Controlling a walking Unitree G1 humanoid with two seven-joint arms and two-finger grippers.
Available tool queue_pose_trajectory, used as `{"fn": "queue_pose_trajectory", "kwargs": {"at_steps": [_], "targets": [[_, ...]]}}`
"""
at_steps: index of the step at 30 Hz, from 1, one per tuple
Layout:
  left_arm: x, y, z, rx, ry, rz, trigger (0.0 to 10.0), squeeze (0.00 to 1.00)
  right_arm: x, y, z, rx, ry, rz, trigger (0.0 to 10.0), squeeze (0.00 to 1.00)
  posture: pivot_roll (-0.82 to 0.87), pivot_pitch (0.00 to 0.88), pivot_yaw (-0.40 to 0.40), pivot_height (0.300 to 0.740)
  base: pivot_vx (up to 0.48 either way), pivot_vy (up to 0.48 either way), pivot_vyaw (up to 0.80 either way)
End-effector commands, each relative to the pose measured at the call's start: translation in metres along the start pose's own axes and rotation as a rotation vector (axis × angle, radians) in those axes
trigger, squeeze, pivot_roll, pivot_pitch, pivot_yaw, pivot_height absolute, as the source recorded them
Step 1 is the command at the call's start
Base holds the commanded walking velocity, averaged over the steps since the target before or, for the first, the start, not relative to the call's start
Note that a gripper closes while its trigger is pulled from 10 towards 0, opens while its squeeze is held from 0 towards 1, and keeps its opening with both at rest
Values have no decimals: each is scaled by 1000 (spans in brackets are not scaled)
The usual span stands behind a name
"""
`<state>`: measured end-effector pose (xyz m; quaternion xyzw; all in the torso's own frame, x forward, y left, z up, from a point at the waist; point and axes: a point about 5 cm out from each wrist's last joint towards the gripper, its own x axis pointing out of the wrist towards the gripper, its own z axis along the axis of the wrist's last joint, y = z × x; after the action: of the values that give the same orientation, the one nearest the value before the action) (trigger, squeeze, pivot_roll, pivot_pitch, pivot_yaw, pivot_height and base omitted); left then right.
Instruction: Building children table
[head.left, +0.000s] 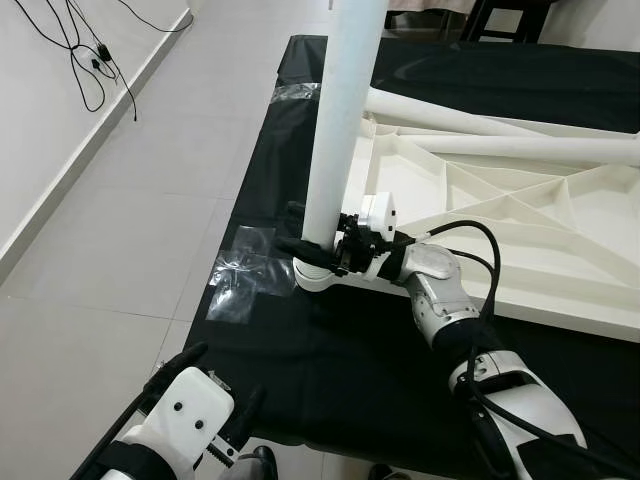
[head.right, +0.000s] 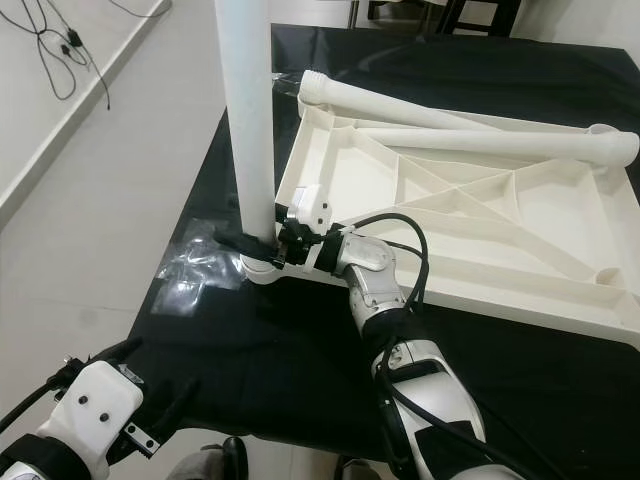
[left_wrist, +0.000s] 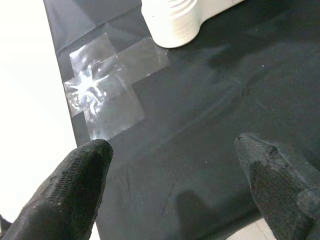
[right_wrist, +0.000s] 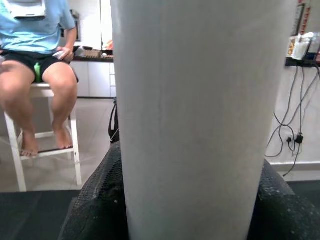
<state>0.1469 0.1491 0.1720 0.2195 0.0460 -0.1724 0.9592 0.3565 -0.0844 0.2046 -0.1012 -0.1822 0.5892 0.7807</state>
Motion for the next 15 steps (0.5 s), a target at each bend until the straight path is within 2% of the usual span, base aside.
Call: {"fn": "queue_pose_trajectory", "kwargs": {"at_steps": [1, 2, 4, 6, 8, 10, 13, 15], "targets": [[-2, -1, -2, -9, 20, -10, 10000, 0, -24, 18, -38, 103, 207, 69, 10000, 0, 222, 330, -3, 740, 0, 0, 0], [-2, -1, -2, -9, 20, -10, 10000, 0, -24, 18, -38, 103, 207, 69, 10000, 0, 222, 330, -3, 740, 0, 0, 0], [-2, -1, -2, -10, 19, -11, 10000, 0, -27, 23, -40, 128, 240, 147, 10000, 0, 222, 331, -2, 740, 0, 0, 0], [-2, -1, -2, -10, 19, -11, 10000, 0, -27, 23, -40, 128, 240, 147, 10000, 0, 222, 331, -2, 740, 0, 0, 0], [-1, -2, -1, -12, 19, -13, 10000, 0, -32, 26, -43, 197, 289, 251, 10000, 0, 220, 330, 2, 740, 0, 0, 0], [-1, -2, -1, -13, 19, -14, 10000, 0, -33, 27, -44, 222, 304, 277, 10000, 0, 220, 330, 2, 740, 0, 0, 0], [-1, -2, -1, -14, 19, -15, 10000, 0, -33, 25, -43, 248, 308, 275, 10000, 0, 220, 331, 4, 740, 0, 0, 0], [-2, -3, -2, -14, 21, -18, 10000, 0, -30, 17, -40, 296, 300, 242, 10000, 0, 221, 327, 5, 740, 0, 0, 0]]}}
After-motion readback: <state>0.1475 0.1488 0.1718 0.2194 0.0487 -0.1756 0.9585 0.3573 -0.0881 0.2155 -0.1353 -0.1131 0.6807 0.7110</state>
